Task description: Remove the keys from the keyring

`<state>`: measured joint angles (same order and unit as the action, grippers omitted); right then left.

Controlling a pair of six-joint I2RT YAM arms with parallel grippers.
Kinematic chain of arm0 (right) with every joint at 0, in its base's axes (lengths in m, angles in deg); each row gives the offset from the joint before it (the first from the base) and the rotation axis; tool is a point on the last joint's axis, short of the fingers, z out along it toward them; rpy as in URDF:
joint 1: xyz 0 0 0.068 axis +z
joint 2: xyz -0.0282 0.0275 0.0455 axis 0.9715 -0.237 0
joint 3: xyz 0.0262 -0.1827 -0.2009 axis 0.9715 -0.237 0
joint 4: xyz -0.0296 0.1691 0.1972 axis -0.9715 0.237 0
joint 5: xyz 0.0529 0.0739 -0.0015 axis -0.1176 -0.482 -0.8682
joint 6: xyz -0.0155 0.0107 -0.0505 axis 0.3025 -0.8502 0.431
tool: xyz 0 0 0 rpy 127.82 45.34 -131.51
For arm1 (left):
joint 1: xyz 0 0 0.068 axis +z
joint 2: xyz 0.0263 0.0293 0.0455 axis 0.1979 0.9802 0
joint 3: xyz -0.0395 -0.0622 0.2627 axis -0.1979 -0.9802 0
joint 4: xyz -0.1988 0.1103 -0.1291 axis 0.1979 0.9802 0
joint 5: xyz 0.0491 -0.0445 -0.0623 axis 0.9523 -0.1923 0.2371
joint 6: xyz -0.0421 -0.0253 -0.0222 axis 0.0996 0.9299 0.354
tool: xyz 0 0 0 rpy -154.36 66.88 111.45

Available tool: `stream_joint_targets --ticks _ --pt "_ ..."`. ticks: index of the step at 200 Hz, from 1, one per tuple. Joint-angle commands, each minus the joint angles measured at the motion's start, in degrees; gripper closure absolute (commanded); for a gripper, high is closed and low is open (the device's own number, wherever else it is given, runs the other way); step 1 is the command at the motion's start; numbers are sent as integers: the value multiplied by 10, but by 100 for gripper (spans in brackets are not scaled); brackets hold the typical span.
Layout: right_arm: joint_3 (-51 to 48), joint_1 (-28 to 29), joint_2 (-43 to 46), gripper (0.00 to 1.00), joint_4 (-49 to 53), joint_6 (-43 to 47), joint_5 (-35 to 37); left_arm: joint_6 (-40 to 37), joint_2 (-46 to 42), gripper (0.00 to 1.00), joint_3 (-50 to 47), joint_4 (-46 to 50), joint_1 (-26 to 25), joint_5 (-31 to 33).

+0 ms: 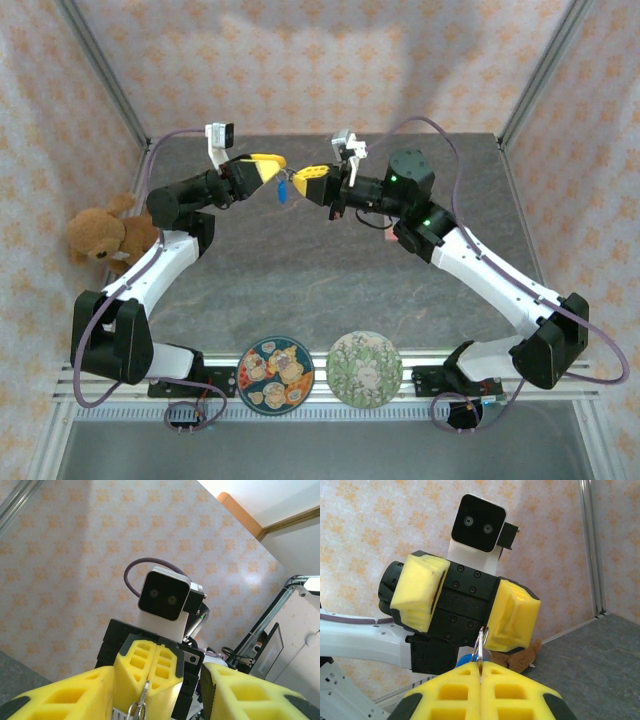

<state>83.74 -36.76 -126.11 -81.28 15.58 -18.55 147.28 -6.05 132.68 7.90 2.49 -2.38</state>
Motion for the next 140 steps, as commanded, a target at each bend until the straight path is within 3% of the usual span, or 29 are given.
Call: stream_joint_targets --ticks 1,108,140 --pt "5 -4 8 100 -10 -18 -25 -11 -16 52 -5 -20 11 10" --pt "25 -14 -1 100 32 -18 -32 -9 3 51 -3 -19 12 -17" --pt "27 -27 -5 100 54 -12 -22 -93 3 51 -15 79 12 -5"
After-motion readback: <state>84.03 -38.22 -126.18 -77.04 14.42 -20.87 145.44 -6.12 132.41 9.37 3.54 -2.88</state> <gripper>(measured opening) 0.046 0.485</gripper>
